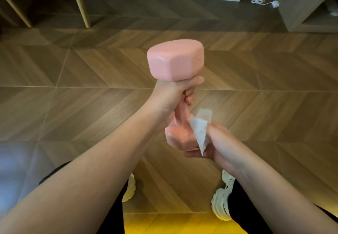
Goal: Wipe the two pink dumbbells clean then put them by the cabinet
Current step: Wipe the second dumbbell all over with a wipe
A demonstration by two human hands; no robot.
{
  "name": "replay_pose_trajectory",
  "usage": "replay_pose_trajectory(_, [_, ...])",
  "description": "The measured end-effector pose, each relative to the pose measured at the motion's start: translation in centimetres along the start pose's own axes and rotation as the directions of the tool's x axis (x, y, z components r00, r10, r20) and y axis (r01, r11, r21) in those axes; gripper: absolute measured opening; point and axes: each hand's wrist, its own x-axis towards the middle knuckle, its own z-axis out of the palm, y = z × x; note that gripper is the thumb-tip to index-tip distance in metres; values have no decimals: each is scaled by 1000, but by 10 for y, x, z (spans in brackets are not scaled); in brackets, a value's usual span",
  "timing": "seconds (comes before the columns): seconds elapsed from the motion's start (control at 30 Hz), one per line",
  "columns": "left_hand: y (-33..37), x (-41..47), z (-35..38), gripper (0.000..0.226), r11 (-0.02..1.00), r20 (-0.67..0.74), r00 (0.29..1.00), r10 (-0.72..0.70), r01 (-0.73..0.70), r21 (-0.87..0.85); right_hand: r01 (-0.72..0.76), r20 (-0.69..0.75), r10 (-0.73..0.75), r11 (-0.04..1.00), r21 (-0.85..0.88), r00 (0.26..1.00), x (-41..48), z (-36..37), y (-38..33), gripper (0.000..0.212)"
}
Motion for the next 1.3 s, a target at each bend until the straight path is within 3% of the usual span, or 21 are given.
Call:
replay_pose_trajectory(0.17, [-3, -1, 2, 38, 1000, 75, 997, 16, -17, 20, 41, -54, -42, 999, -21, 998, 2, 0, -6, 16])
replay_pose_trajectory(0.23, [-4, 0, 3, 39, 999, 83, 997, 12, -16, 52, 29, -10, -29, 999, -28, 1000, 0, -3, -9, 17])
replay_pose_trajectory(0.33, [-1, 0, -1, 39, 999, 92, 996, 3, -8, 53, 12, 88, -10, 1000, -21, 996, -6, -7, -10, 37])
replay_pose_trajectory(0.47, [-5, -4, 2, 39, 997, 130, 992, 8, -19, 81, 50, 3, -50, 996, -71, 999, -2, -3, -8, 11])
replay_pose_trajectory(0.7, [-3, -4, 1, 40, 996, 144, 990, -2, -10, 83, 85, 62, -80, 992, -93, 995, -3, -8, -8, 14])
replay_pose_trajectory(0.87, [-7, -6, 5, 41, 998, 144, 989, 18, -26, 49, -35, 77, 44, 993, -114, 996, -4, -7, -17, 27])
replay_pose_trajectory(0.93, [-6, -5, 6, 39, 999, 88, 996, 31, -34, 36, -44, 85, 50, 997, -66, 995, -7, -4, -21, 30])
replay_pose_trajectory(1.13, [-7, 1, 3, 35, 993, -288, 954, 86, -57, 108, 38, -16, -37, 999, 20, 999, -9, 9, -14, 24])
replay_pose_trajectory(1.3, [-6, 2, 2, 37, 997, -289, 954, 75, -66, 40, 71, -41, -71, 997, -19, 997, -4, 10, -14, 35])
